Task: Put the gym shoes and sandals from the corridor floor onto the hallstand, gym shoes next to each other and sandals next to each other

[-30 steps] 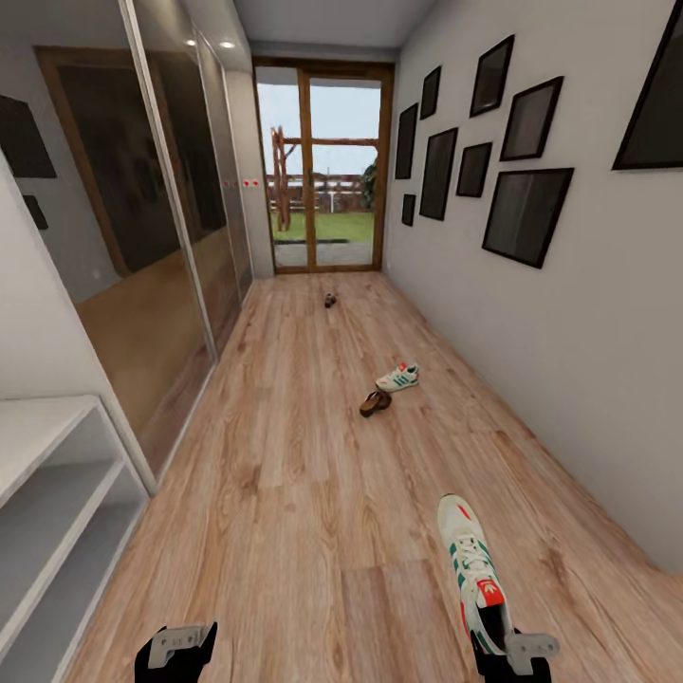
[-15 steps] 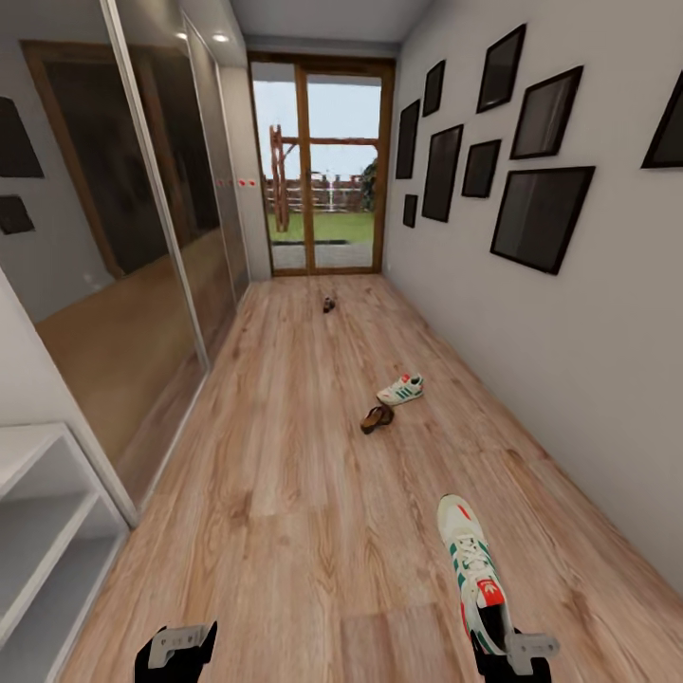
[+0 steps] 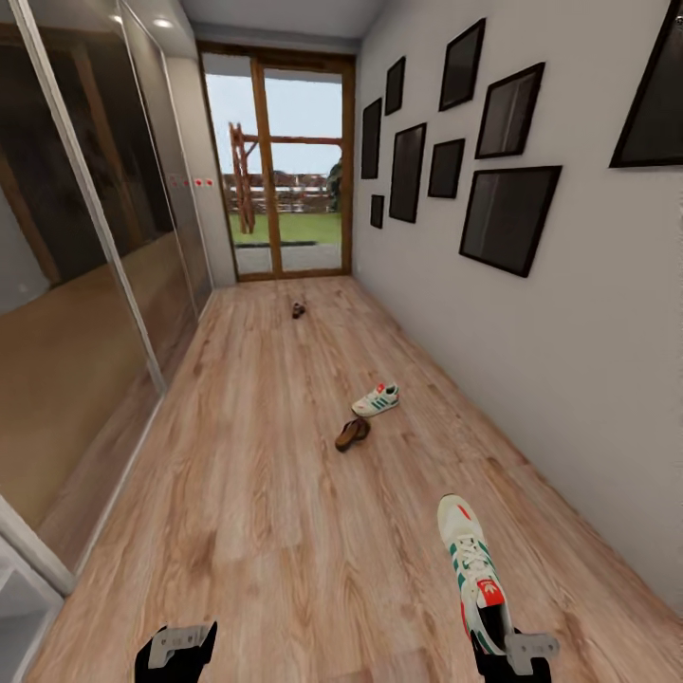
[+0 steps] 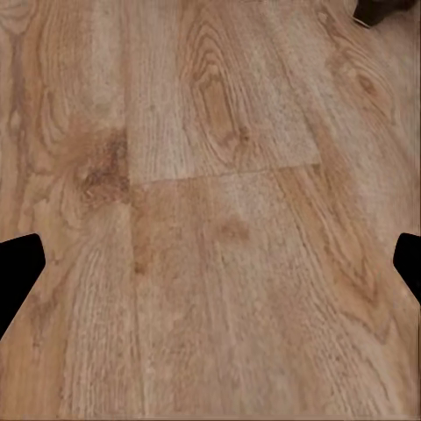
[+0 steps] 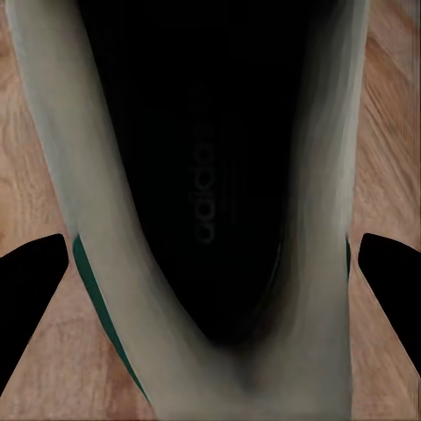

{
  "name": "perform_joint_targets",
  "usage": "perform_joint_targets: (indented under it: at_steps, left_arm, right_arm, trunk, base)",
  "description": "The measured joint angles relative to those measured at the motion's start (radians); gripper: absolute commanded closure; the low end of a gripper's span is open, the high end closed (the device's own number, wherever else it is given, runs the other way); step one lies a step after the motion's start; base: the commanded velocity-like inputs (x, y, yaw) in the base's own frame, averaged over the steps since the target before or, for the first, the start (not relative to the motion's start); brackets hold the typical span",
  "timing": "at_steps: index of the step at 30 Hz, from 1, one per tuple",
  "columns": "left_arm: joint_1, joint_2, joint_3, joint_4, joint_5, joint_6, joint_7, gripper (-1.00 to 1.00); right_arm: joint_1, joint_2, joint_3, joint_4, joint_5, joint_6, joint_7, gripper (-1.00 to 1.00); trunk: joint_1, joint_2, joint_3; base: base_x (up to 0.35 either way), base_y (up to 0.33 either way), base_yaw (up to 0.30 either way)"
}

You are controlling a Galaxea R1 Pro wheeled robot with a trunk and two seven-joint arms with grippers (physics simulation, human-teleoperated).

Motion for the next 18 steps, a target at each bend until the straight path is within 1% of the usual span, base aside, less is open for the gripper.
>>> perform_joint_targets:
  at_steps: [3,9,13,18]
  left_arm:
    - [0.000,0.000,0.000,0.000,0.000,-0.001,0.000,-1.00]
    - [0.000,0.000,0.000,0.000,0.000,-0.001,0.000,-1.00]
    - [0.000,0.000,0.000,-0.001,0.000,-0.001,0.000,-1.00]
    - [0.000,0.000,0.000,-0.001,0.000,-0.001,0.000,-1.00]
  right_arm:
    - [0.000,0.000,0.000,0.000,0.000,0.000,0.000,1.00]
    - [0.000,0.000,0.000,0.000,0.000,0.000,-0.001,1.00]
    - [0.000,0.001,0.001,0.001,0.000,0.000,-0.003,1.00]
    - [0.000,0.001,0.002,0.001,0.000,0.000,-0.004,1.00]
  trunk:
    - [0.000,0.000,0.000]
    - [0.000,0.000,0.000]
    - [0.000,0.000,0.000]
    - [0.000,0.000,0.000]
  base:
    - [0.338,0.000,-0.131]
    - [0.337,0.045,-0.038]
    - [0.320,0.130,-0.009]
    - [0.295,0.184,-0.002]
